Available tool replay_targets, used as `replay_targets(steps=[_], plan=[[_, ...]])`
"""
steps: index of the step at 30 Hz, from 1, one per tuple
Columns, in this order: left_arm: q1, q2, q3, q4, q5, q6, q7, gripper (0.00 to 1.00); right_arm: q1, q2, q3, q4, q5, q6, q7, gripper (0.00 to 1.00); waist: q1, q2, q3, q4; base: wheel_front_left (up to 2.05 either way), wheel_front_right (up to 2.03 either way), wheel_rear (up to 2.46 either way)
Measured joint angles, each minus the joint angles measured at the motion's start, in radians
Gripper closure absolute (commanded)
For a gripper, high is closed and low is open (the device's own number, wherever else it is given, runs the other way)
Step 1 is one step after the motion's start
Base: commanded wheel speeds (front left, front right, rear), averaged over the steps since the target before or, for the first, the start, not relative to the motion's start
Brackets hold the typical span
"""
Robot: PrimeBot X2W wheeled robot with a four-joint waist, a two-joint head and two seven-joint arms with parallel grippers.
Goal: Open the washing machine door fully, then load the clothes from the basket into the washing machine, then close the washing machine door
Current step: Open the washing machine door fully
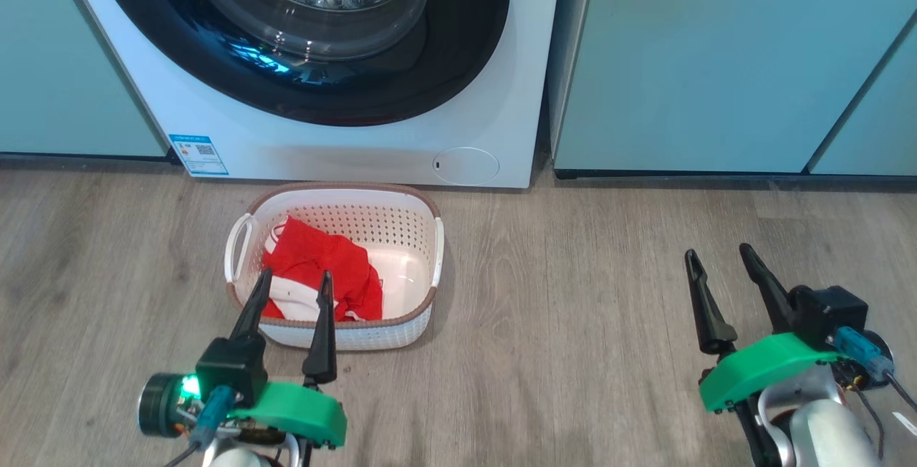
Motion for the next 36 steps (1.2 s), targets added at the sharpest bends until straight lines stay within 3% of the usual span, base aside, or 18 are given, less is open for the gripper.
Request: replay_targets(steps=[9,10,11,12,23,29,36], plan=[[0.000,0.000,0.000,0.001,0.003,0.006,0.000,0.00,0.000,0.000,0.003,-0.002,0.001,0.000,-0.007,0.01,0.0000,0.0000,0.004,0.004,0.00,0.00,0.00],[0.000,0.000,0.000,0.001,0.005,0.006,0.000,0.00,0.000,0.000,0.003,-0.003,0.004,0.000,-0.008,0.50,0.0000,0.0000,0.005,0.004,0.00,0.00,0.00],[0.000,0.000,0.000,0.001,0.006,0.009,0.000,0.00,0.000,0.000,0.004,-0.006,0.011,0.000,-0.008,0.89,0.0000,0.0000,0.009,0.005,0.00,0.00,0.00],[0.000,0.000,0.000,0.001,0.006,0.013,0.000,0.00,0.000,0.000,0.004,-0.011,0.014,0.000,-0.009,1.00,0.0000,0.0000,0.013,0.005,0.00,0.00,0.00],[-0.047,0.000,-0.003,-0.017,0.004,0.013,0.000,0.00,-0.122,0.000,0.019,-0.052,0.092,0.000,-0.014,1.00,0.0000,0.0000,0.109,0.019,0.00,0.00,0.00],[-0.140,-0.001,-0.015,-0.035,-0.003,0.012,0.000,0.00,-0.358,-0.002,0.011,-0.054,0.200,0.000,0.073,1.00,0.0000,0.0000,0.213,0.045,0.00,0.00,0.00],[-0.245,-0.002,-0.040,-0.052,-0.034,0.012,-0.003,0.00,-0.711,-0.009,-0.107,0.035,0.425,0.000,0.258,1.00,0.0000,0.0000,0.347,0.092,0.00,0.00,0.00]])
